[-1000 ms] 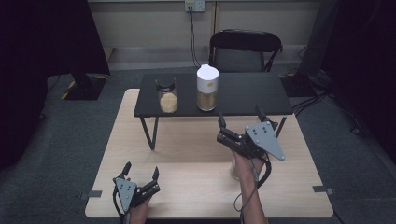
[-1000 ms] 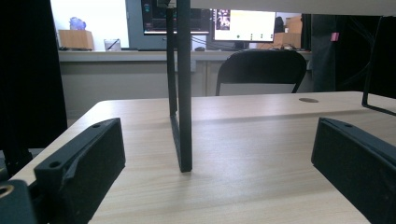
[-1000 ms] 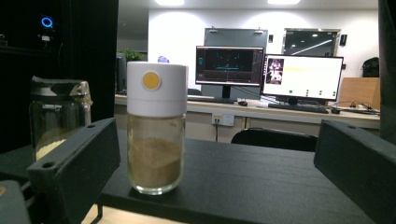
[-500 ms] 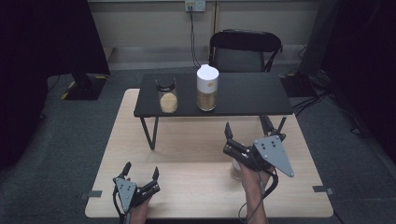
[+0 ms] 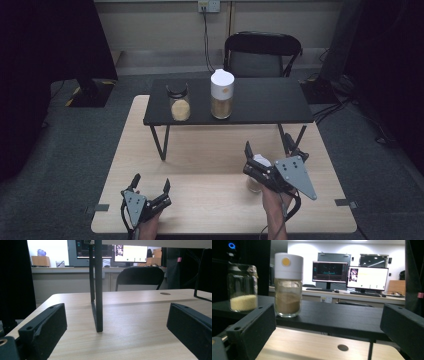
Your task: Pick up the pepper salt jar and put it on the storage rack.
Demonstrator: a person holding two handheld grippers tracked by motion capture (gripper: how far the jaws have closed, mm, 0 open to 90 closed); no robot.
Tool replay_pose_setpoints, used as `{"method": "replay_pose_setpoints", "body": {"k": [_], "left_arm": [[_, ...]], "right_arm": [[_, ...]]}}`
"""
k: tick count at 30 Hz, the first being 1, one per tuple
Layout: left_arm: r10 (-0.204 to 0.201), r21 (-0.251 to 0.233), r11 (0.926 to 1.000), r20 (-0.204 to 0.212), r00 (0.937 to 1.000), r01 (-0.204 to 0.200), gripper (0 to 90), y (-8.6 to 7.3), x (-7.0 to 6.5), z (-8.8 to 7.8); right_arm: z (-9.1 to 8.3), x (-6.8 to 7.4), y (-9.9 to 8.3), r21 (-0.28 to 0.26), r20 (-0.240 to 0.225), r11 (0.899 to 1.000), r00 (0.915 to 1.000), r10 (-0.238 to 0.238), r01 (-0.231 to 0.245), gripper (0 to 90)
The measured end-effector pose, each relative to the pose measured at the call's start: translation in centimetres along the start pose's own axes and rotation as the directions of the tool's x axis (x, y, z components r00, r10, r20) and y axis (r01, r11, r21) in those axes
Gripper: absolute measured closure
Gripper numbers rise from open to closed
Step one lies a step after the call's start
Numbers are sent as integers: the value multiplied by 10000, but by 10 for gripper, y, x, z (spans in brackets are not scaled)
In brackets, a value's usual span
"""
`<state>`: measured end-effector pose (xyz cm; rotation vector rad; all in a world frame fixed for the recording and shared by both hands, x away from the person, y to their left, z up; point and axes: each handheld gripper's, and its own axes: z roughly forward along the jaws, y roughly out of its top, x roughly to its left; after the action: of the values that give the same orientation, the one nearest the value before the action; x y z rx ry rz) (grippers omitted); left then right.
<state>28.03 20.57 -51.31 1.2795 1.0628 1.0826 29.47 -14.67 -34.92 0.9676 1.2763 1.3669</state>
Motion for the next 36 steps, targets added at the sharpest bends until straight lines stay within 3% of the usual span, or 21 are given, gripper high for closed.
{"method": "replay_pose_setpoints", "body": {"k": [24,36], "left_arm": [[-2,-1,10000,1,10000,2,23,0,0,0],[-3,-1,10000,-1,10000,3,23,0,0,0]], "right_arm": [[-26,0,-36,139,-15,9998,9999,-139,140,0],[-34,3,-54,205,-229,9995,9995,239,-234,0]]}}
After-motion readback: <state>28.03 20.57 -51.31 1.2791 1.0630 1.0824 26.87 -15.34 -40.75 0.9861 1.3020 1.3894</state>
